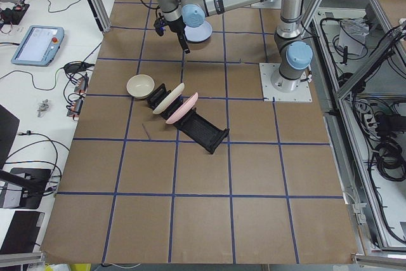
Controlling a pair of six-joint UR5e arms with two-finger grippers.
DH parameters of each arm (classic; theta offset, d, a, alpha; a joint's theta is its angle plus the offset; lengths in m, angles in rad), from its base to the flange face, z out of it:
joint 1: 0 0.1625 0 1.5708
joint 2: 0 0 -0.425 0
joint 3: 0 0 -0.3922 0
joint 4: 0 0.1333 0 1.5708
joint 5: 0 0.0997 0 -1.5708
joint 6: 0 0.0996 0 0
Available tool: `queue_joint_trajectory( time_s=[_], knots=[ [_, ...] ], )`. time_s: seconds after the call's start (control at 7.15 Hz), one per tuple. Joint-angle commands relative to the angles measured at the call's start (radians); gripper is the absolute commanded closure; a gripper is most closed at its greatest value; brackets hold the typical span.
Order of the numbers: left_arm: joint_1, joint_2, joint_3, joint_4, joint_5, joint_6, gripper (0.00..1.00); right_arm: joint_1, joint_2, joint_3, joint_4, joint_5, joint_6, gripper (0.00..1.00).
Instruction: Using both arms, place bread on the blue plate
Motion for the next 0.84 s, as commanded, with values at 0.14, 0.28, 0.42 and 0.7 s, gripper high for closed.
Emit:
queue_joint_trajectory(
  time_s=[0.14,0.28,0.42,0.7],
  knots=[
    [0.021,0.012,0.211,-0.252,0.171,0.009,0.00,0.154,0.171,-0.028,-0.125,0.038,0.048,0.92],
    [0.010,0.056,0.222,-0.249,0.090,0.006,0.00,0.189,0.229,-0.030,-0.195,0.035,0.063,0.92],
    [-0.002,0.090,0.201,-0.246,-0.087,-0.014,0.00,0.194,0.275,-0.030,-0.245,0.035,0.064,0.92],
    [-0.100,0.087,0.150,-0.004,-0.105,-0.045,0.00,0.199,0.329,-0.012,-0.293,0.021,0.055,0.92]
  ],
)
